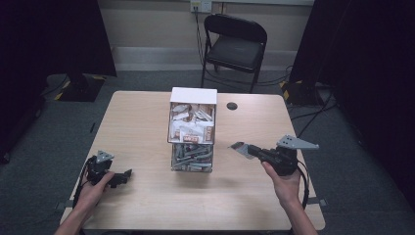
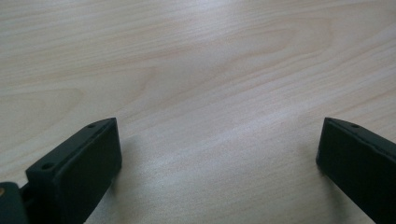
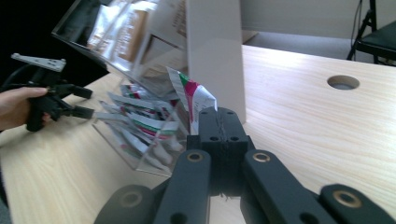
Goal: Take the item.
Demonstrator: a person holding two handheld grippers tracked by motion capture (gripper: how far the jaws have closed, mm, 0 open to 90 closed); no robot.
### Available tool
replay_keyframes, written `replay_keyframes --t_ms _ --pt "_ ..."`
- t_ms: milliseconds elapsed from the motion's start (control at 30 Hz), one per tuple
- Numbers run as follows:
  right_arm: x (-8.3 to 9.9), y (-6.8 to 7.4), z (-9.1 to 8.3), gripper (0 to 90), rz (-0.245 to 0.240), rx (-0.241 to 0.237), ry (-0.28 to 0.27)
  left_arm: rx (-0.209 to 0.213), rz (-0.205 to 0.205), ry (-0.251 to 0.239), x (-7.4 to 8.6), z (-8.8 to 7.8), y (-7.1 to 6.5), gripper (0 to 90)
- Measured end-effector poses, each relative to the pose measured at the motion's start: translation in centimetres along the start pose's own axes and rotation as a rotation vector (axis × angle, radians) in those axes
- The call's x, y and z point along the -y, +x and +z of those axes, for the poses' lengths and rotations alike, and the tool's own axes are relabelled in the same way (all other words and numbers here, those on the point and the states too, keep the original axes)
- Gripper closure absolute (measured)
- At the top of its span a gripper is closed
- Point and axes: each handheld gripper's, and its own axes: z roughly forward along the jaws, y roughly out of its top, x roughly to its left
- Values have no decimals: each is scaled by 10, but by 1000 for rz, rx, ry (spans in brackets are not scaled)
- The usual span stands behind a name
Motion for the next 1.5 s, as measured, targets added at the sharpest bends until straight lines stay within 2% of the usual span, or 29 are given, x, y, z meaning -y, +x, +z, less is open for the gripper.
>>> replay_keyframes --t_ms 167,533,900,1267,1400,1500 --pt "2 -10 9 900 0 40 28 0 0 0 0 0 0 0" --pt "0 -25 31 900 -4 90 91 0 0 -1 0 0 0 0" --pt "2 -43 50 900 5 127 126 0 0 -1 0 0 0 0" --pt "21 -50 71 900 15 145 190 0 0 -1 0 0 0 0" --pt "31 -51 82 900 3 146 221 0 0 -1 0 0 0 0" --pt "36 -52 86 900 3 155 218 0 0 -1 0 0 0 0"
